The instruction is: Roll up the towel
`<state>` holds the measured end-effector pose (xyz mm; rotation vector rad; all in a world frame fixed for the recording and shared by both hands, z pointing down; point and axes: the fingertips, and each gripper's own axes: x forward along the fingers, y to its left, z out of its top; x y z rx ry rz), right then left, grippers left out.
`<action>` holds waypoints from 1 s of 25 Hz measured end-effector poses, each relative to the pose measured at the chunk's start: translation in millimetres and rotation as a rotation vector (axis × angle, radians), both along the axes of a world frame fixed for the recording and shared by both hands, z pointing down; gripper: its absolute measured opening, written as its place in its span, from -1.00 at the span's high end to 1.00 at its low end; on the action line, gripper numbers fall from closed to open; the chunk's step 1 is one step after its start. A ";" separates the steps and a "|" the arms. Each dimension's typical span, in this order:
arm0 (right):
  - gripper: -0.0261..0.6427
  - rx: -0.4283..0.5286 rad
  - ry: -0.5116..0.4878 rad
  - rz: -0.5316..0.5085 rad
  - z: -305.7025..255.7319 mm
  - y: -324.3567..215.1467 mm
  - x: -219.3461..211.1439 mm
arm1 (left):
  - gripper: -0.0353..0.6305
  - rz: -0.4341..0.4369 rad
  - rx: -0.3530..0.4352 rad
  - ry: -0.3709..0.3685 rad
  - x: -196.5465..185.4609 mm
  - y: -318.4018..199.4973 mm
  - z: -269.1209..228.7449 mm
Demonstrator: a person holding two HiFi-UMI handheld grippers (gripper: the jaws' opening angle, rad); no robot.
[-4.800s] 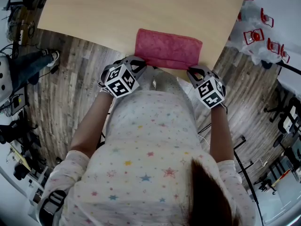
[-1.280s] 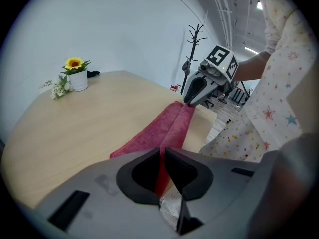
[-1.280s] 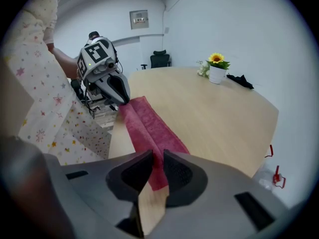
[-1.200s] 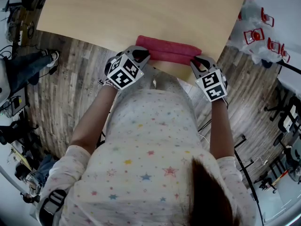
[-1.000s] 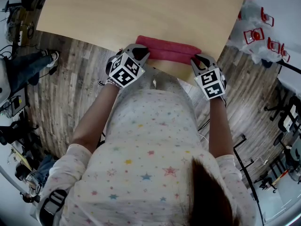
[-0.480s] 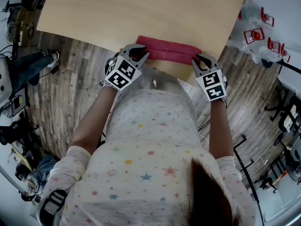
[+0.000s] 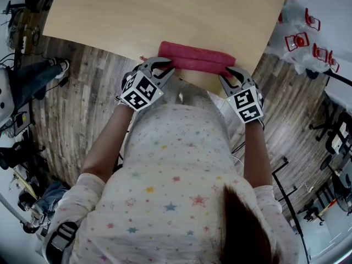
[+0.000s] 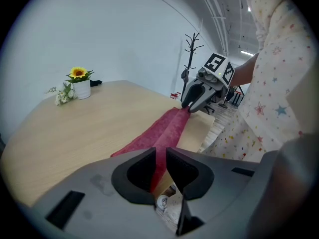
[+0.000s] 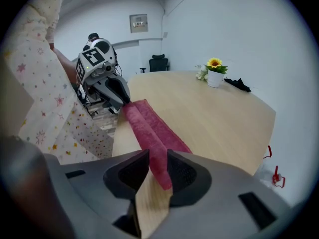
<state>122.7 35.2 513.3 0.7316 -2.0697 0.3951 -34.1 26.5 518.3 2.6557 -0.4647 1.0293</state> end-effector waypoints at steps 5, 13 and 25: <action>0.51 -0.005 0.041 -0.056 6.1 4.7 -4.2 | 0.54 0.035 -0.009 -0.022 -0.1 6.3 4.1; 0.50 -0.006 0.105 -0.091 19.2 9.2 0.6 | 0.48 0.051 0.012 -0.105 -7.8 6.6 18.1; 0.63 0.016 0.139 -0.113 23.8 9.5 2.0 | 0.67 0.074 0.061 -0.173 -16.9 1.3 22.8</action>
